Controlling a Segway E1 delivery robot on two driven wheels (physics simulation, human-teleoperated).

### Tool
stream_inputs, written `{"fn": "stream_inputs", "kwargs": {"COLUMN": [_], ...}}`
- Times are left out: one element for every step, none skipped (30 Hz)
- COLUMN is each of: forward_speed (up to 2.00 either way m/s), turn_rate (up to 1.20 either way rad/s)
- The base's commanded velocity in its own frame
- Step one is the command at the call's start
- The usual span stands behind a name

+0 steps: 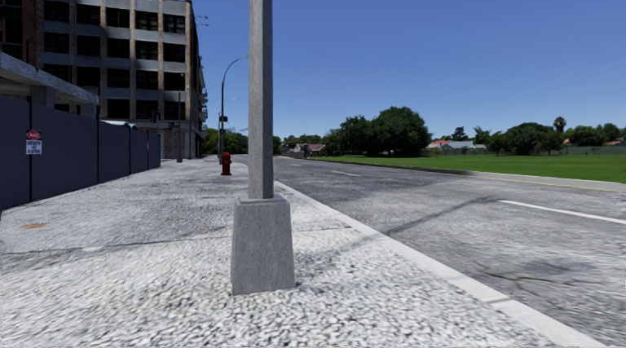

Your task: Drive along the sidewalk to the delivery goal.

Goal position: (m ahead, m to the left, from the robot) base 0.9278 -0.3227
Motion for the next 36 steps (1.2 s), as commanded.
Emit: {"fn": "stream_inputs", "kwargs": {"forward_speed": [1.08, 1.08, 1.08, 1.08, 1.08, 1.08, 1.08, 1.08, 1.08, 1.08, 1.07, 1.07, 1.07, 1.05, 1.01, 0.98, 0.85, 0.85, 0.00, 0.00, 0.00, 0.00, 0.00, 0.00, 0.00, 0.00, 0.00, 0.00, 0.00, 0.00, 0.00, 0.00, 0.00, 0.00, 0.00, 0.00], "turn_rate": [-0.38, -0.38, -0.38, -0.38, -0.38, -0.38, -0.38, -0.38, -0.38, -0.37, -0.33, -0.23, -0.23, -0.20, -0.19, -0.19, -0.11, -0.11, 0.00, 0.00, 0.00, 0.00, 0.00, 0.00, 0.00, 0.00, 0.00, 0.00, 0.00, 0.00, 0.00, 0.00, 0.00, 0.00, 0.00, 0.00]}}
